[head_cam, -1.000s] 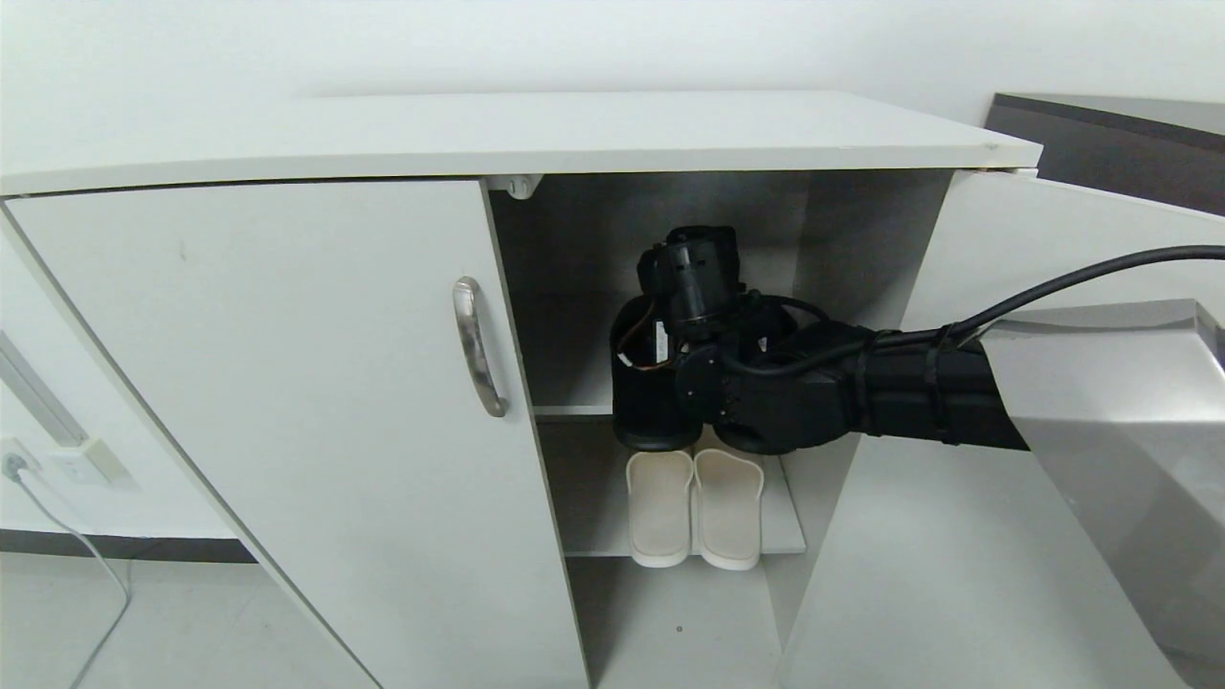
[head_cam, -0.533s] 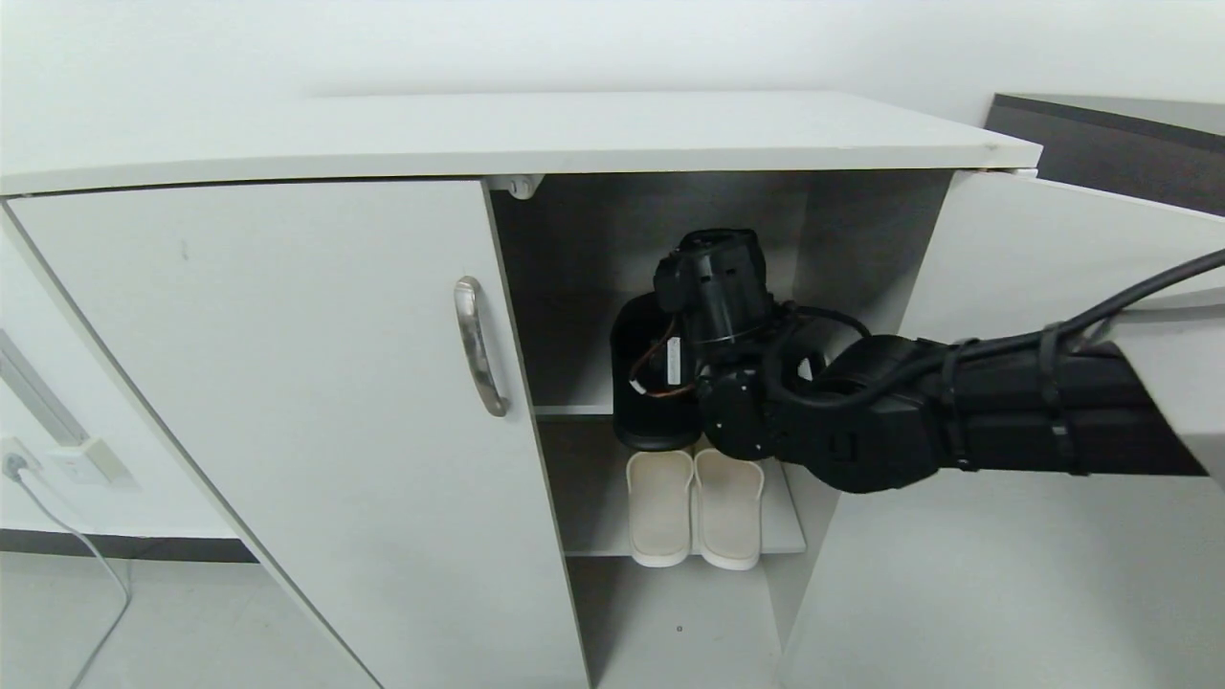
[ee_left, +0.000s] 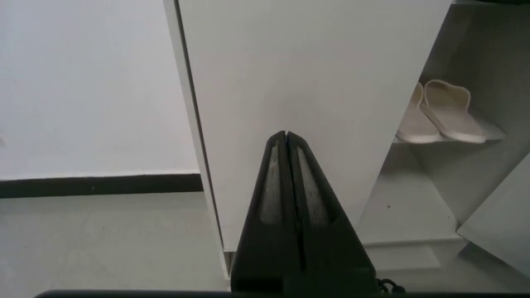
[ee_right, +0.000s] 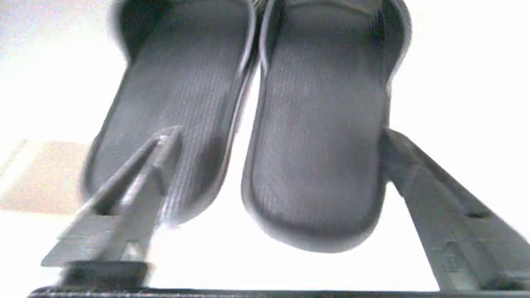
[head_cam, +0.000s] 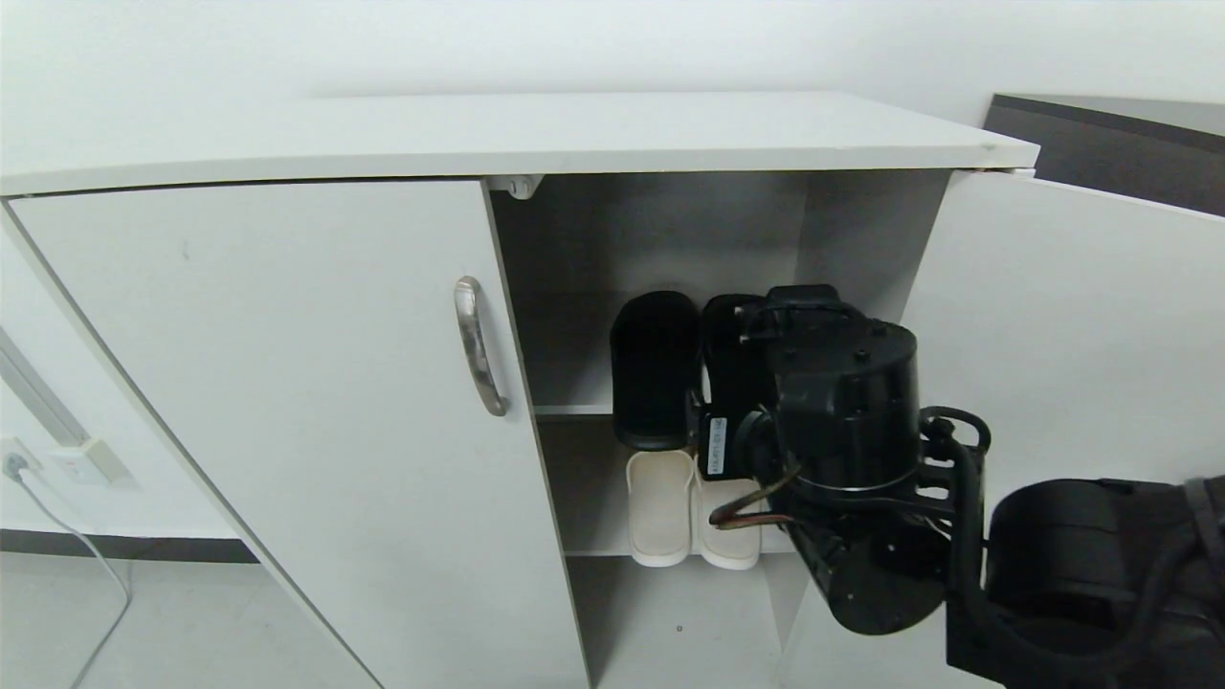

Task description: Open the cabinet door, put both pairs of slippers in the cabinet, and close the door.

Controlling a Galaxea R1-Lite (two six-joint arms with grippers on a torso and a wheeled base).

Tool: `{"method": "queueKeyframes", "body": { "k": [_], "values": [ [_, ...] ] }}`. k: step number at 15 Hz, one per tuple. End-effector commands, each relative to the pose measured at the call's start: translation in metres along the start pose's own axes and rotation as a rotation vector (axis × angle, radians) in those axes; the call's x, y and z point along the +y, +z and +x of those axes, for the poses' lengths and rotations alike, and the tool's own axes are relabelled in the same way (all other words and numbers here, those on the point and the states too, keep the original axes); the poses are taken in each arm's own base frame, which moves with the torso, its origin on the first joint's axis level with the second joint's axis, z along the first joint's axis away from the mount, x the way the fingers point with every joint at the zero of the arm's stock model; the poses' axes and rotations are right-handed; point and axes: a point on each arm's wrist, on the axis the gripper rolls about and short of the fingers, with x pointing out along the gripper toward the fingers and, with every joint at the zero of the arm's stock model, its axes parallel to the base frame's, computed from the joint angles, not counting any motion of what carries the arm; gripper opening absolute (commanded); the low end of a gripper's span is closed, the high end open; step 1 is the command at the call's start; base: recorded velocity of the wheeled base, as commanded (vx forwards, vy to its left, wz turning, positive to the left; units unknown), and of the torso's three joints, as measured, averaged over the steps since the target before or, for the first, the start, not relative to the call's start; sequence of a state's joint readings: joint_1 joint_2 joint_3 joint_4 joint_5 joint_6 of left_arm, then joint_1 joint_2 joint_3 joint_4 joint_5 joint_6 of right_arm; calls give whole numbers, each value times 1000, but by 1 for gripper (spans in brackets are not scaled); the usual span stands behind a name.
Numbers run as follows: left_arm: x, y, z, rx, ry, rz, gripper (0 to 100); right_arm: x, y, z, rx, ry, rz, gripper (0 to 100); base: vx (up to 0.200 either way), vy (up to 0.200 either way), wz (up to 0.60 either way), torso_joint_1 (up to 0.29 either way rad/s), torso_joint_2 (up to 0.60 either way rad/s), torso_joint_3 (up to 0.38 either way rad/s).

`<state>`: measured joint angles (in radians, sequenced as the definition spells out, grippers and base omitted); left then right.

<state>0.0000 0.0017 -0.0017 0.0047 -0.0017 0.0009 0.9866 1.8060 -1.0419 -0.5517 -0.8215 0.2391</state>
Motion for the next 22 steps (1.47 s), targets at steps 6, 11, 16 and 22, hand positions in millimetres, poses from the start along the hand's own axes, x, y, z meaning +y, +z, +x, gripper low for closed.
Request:
{"method": "queueKeyframes", "body": {
  "k": [6, 11, 16, 22],
  "values": [
    [0, 0, 0, 0, 0, -1, 0, -4, 0, -16, 3, 36, -3, 0, 0, 0, 0, 0, 0, 0],
    [0, 0, 0, 0, 0, -1, 0, -5, -8, -14, 22, 31, -28, 0, -120, 0, 0, 2, 2, 0],
    [0, 0, 0, 0, 0, -1, 0, -6, -13, -15, 32, 29, -50, 0, -200, 0, 0, 5, 3, 5],
    [0, 0, 0, 0, 0, -1, 0, -9, -16, -15, 41, 23, -60, 0, -200, 0, 0, -2, 5, 2]
  ]
}}
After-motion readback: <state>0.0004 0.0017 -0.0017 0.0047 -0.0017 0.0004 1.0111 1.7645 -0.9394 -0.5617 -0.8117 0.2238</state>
